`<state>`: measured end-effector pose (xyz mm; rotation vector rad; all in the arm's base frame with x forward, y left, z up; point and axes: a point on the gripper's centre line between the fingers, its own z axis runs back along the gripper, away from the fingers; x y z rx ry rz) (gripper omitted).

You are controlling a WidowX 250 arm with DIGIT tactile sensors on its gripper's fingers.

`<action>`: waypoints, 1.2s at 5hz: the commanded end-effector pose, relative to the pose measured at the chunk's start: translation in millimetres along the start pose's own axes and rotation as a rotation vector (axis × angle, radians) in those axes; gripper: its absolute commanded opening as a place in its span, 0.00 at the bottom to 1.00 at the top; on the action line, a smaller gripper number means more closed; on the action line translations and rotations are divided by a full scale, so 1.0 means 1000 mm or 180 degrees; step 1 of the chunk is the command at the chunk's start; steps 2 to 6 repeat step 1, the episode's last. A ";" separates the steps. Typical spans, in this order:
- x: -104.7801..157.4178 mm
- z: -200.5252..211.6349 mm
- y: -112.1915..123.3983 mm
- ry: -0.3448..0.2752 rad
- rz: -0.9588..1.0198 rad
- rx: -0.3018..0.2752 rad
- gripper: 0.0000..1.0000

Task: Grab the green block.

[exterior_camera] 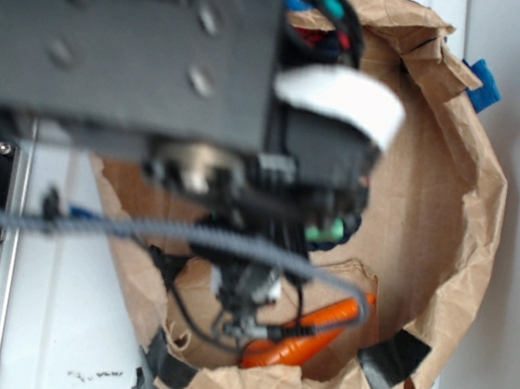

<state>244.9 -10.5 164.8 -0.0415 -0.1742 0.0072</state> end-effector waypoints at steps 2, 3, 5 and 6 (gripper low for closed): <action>0.012 0.012 -0.005 -0.0162 0.0022 0.0017 0.00; 0.012 0.012 -0.005 -0.0162 0.0022 0.0017 0.00; 0.012 0.012 -0.005 -0.0162 0.0022 0.0017 0.00; 0.012 0.012 -0.005 -0.0162 0.0022 0.0017 0.00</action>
